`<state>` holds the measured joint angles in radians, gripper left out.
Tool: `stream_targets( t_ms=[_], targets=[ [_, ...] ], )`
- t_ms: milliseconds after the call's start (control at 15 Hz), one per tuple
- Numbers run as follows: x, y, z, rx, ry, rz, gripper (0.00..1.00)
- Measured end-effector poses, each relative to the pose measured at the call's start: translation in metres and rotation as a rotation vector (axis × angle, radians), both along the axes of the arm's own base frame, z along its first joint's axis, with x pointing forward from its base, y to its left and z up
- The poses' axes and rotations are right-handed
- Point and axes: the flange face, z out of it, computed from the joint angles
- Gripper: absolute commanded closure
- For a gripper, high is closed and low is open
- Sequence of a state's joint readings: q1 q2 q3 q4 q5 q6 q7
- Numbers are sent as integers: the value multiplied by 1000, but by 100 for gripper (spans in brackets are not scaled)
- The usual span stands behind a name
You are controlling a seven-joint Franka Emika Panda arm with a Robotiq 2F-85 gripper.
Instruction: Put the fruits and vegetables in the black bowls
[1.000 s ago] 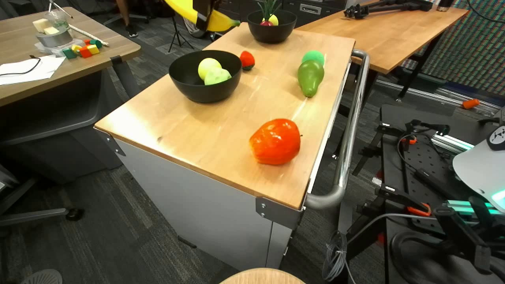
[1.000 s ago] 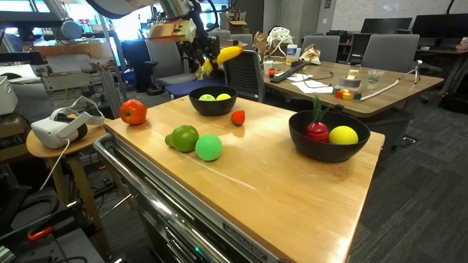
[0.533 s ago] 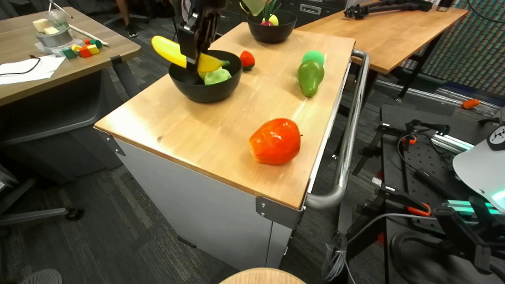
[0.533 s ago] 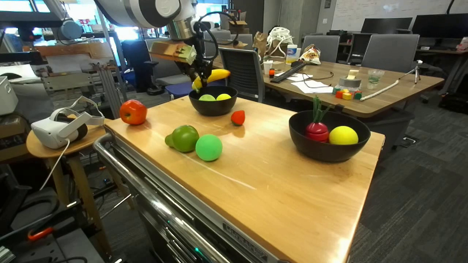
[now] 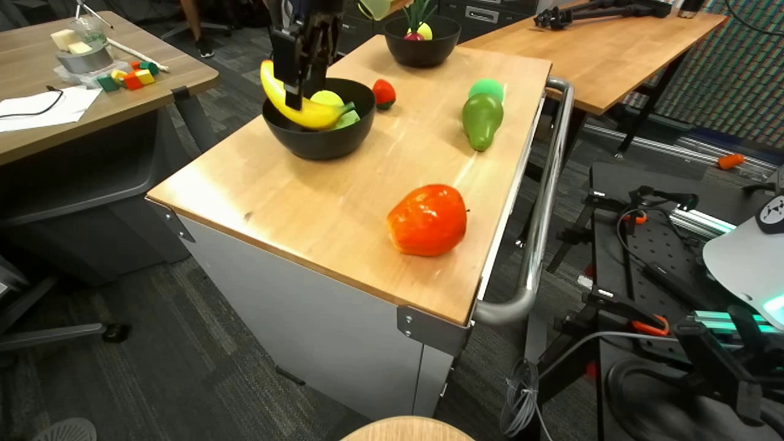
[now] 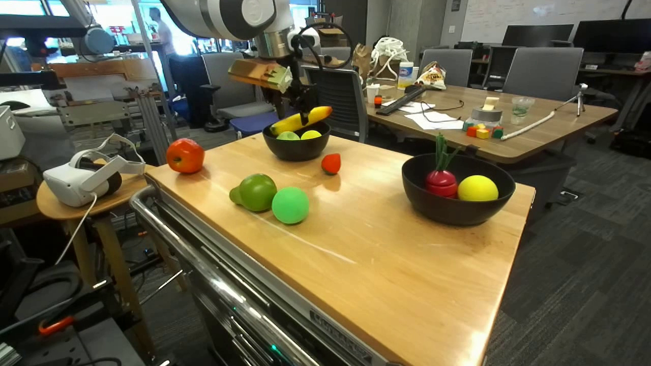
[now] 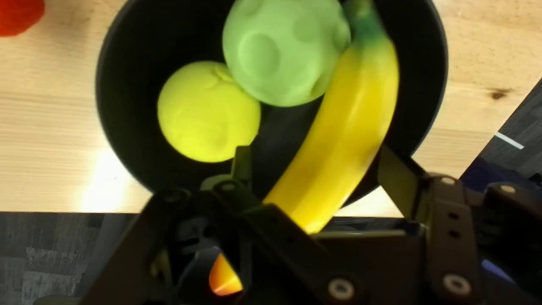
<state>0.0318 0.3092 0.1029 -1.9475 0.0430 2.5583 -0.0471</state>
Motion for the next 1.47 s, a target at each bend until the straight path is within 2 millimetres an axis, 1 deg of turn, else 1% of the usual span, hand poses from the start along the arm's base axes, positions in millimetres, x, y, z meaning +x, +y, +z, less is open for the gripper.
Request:
stream_targets(
  t_ms=[133, 200, 267, 400, 533, 667, 733, 867, 1067, 1200, 1467],
  targets=[
    [7, -18, 17, 14, -16, -40, 0],
    [9, -31, 28, 15, -32, -64, 0],
    [9, -47, 39, 14, -45, -91, 0],
    [6, -84, 55, 10, -58, -164, 0],
    [0, -122, 58, 8, -46, -246, 0],
    [-6, -153, 48, 9, -22, -319, 0],
    [-10, -164, 41, 16, -5, -351, 0],
    [-17, -177, 23, 42, 37, -405, 0],
    [-23, -179, -5, 75, 109, -451, 0],
    [-23, -179, -13, 74, 122, -452, 0],
    [-24, -176, -22, 69, 139, -445, 0]
  ],
)
